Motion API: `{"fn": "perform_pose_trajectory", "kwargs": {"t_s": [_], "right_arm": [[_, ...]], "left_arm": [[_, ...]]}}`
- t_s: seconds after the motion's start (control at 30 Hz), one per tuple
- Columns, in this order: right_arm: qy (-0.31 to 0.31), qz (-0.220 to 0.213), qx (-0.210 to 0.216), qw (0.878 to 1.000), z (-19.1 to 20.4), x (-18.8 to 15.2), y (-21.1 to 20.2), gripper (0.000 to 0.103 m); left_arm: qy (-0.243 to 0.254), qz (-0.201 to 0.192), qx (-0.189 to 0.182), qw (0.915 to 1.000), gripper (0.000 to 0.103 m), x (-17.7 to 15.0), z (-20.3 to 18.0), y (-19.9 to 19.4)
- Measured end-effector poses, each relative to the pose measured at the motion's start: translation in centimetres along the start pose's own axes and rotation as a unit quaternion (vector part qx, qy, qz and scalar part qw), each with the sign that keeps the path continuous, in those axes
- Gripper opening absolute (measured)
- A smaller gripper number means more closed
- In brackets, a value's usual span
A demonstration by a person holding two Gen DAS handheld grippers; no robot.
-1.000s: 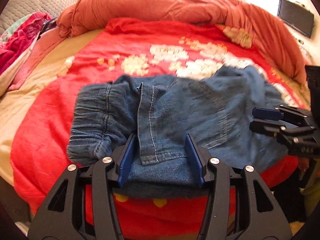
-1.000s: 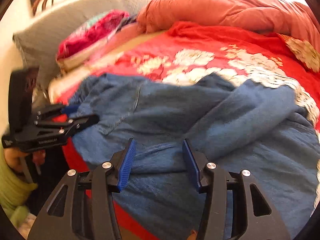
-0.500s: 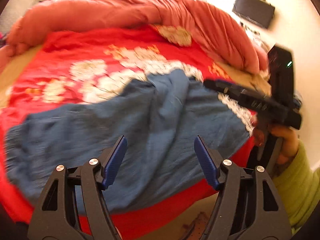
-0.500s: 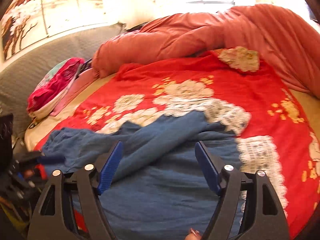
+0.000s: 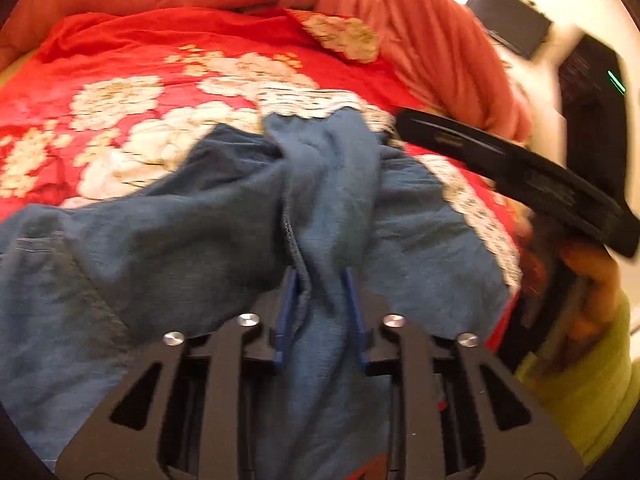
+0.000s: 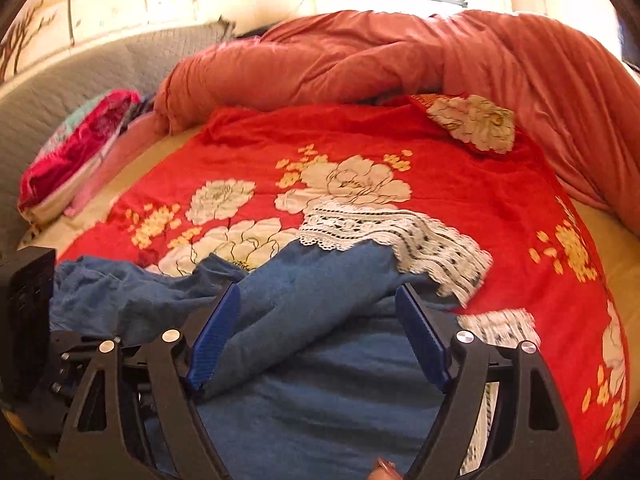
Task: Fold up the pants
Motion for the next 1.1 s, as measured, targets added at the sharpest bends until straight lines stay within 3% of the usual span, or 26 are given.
{"fn": "perform_pose_trajectory", "kwargs": {"t_s": [0.17, 0.53, 0.63, 0.67, 0.7, 0.77, 0.93, 1.1], "right_arm": [[-0.020, 0.068, -0.016, 0.997, 1.9, 2.8, 6.1, 0.080], [-0.045, 0.131, -0.118, 0.983, 2.6, 5.4, 14.9, 0.077], [-0.022, 0.152, -0.113, 0.982, 1.5, 5.3, 16.4, 0.056], [-0.023, 0.149, -0.112, 0.982, 1.2, 5.4, 16.5, 0.044], [-0.025, 0.146, -0.107, 0.983, 0.9, 5.5, 16.6, 0.028], [-0.009, 0.137, -0.088, 0.987, 0.2, 5.8, 15.8, 0.011], [0.055, 0.077, -0.042, 0.995, -2.3, 6.7, 10.3, 0.009], [0.125, 0.012, -0.018, 0.992, -5.9, 6.0, 2.6, 0.009]], "left_arm": [[0.013, -0.019, -0.032, 0.9992, 0.009, -0.2, -1.1, -0.1], [0.032, -0.033, -0.039, 0.9982, 0.007, -0.4, -2.0, -0.8], [0.032, -0.030, -0.031, 0.9986, 0.007, -0.2, -1.8, -0.6], [0.031, -0.030, -0.029, 0.9987, 0.007, -0.1, -1.7, -0.6], [0.029, -0.030, -0.028, 0.9987, 0.007, 0.0, -1.7, -0.6], [0.029, -0.034, -0.022, 0.9988, 0.007, 0.2, -1.5, -0.8], [0.008, -0.030, -0.032, 0.9990, 0.007, 0.3, -0.8, -0.7], [0.018, -0.035, -0.032, 0.9987, 0.007, 0.4, -0.8, -1.1]]}}
Point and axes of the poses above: each gripper's, at about its wrist camera, not at the fingertips, and y roughly the way its jaws point, z to its left, x to its top, the point moved 4 cm from there along y, roughly the way its jaws point, and after that the axes turned 6 degrees about y, right-handed, at the moved point
